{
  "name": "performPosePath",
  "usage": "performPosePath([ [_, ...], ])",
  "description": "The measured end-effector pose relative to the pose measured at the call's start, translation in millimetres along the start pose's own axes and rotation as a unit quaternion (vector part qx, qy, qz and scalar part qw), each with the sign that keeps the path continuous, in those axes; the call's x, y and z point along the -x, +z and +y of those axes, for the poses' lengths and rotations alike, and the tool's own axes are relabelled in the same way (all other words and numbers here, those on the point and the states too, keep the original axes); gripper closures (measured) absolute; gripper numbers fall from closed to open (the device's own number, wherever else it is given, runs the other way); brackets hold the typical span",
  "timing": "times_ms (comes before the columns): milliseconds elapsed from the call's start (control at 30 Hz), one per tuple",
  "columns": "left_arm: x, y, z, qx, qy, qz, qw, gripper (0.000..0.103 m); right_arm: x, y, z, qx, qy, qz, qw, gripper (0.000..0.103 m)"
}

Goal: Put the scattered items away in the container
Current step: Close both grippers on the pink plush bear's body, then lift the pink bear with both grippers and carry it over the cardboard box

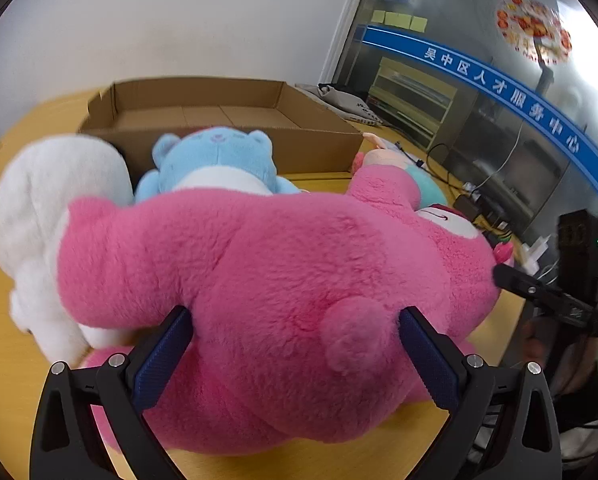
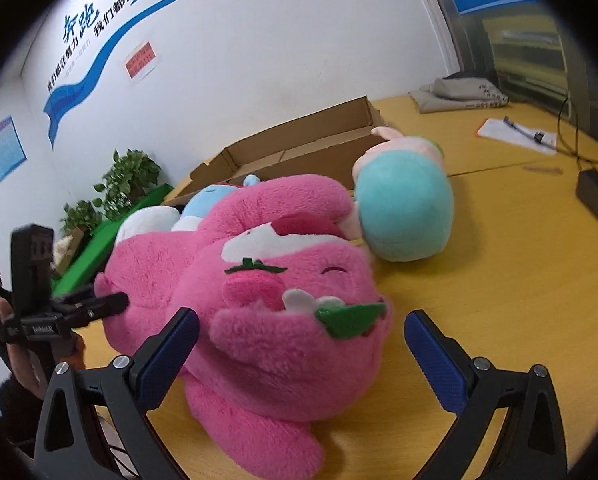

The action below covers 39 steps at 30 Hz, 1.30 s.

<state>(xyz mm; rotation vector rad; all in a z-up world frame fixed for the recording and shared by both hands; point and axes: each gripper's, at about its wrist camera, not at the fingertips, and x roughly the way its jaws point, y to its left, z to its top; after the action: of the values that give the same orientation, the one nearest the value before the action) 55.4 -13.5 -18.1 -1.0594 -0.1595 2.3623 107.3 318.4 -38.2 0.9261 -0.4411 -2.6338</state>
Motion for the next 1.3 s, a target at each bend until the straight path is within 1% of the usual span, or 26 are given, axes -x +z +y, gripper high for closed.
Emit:
performPosePath([
  [33, -1.9, -1.5, 7.0, 0.018, -0.015, 0.004, 0.9997, 0.0, -4.8, 0.2, -0.1, -0.004, 0.008, -0.002, 1.0, 0.0],
  [100, -5.9, -3.8, 12.8, 0.03, -0.028, 0.01, 0.9991, 0.0, -15.5, 0.3, 0.9, -0.001, 0.007, -0.003, 1.0, 0.0],
  [200, -10.3, -5.5, 9.4, 0.021, -0.019, 0.012, 0.9995, 0.001, -29.0, -0.8, 2.7, 0.008, -0.014, -0.006, 1.0, 0.001],
  [267, -8.9, -7.2, 3.7, 0.01, -0.008, 0.01, 0.9999, 0.008, -35.8, -1.3, 6.7, 0.025, -0.033, 0.0, 0.999, 0.001],
  [300, -7.5, -7.9, 2.9, 0.008, -0.007, 0.009, 0.9999, 0.01, -38.9, -1.0, 7.7, 0.027, -0.041, 0.008, 0.999, 0.003],
  [333, -4.5, -9.2, 1.7, 0.005, -0.006, 0.006, 0.9999, 0.016, -39.9, -0.8, 7.9, 0.023, -0.043, 0.013, 0.999, 0.006],
  [367, -2.3, -9.6, 1.4, 0.003, -0.006, 0.004, 1.0, 0.022, -39.0, -0.4, 9.1, 0.022, -0.043, 0.016, 0.999, 0.013],
  [400, 0.2, -10.5, -0.3, -0.002, -0.005, 0.003, 1.0, 0.024, -37.8, -0.5, 12.6, 0.029, -0.051, 0.015, 0.998, 0.019],
  [433, 1.7, -11.3, -2.6, -0.007, 0.0, 0.002, 1.0, 0.028, -36.5, -1.3, 18.8, 0.045, -0.064, 0.012, 0.997, 0.021],
  [467, 3.2, -12.2, -5.5, -0.013, 0.007, 0.001, 0.9999, 0.03, -35.0, -2.5, 24.7, 0.057, -0.078, 0.007, 0.995, 0.026],
  [533, 5.2, -13.0, -8.4, -0.016, 0.013, 0.0, 0.9998, 0.034, -32.1, -5.7, 35.9, 0.076, -0.103, 0.0, 0.992, 0.03],
  [600, 9.8, -14.2, -10.3, -0.015, 0.013, -0.003, 0.9998, 0.04, -29.1, -7.0, 42.1, 0.086, -0.116, -0.003, 0.99, 0.034],
  [667, 17.4, -16.1, -11.6, -0.012, 0.01, -0.008, 0.9998, 0.047, -23.0, -7.0, 43.6, 0.078, -0.114, -0.003, 0.99, 0.036],
  [767, 27.4, -19.7, -14.6, -0.014, 0.012, -0.013, 0.9997, 0.052, -12.7, -5.6, 49.7, 0.079, -0.113, -0.006, 0.99, 0.037],
  [933, 47.9, -19.7, -19.2, -0.01, 0.01, -0.024, 0.9996, 0.059, 5.5, 1.2, 69.1, 0.097, -0.112, -0.024, 0.989, 0.037],
  [1133, 71.1, -4.3, -25.4, -0.02, 0.009, -0.053, 0.9984, 0.059, 20.2, 21.1, 82.0, 0.106, -0.104, -0.052, 0.988, 0.038],
  [1300, 75.8, 16.3, -21.1, -0.023, 0.01, -0.069, 0.9973, 0.06, 20.2, 44.2, 89.4, 0.118, -0.096, -0.076, 0.985, 0.041],
])
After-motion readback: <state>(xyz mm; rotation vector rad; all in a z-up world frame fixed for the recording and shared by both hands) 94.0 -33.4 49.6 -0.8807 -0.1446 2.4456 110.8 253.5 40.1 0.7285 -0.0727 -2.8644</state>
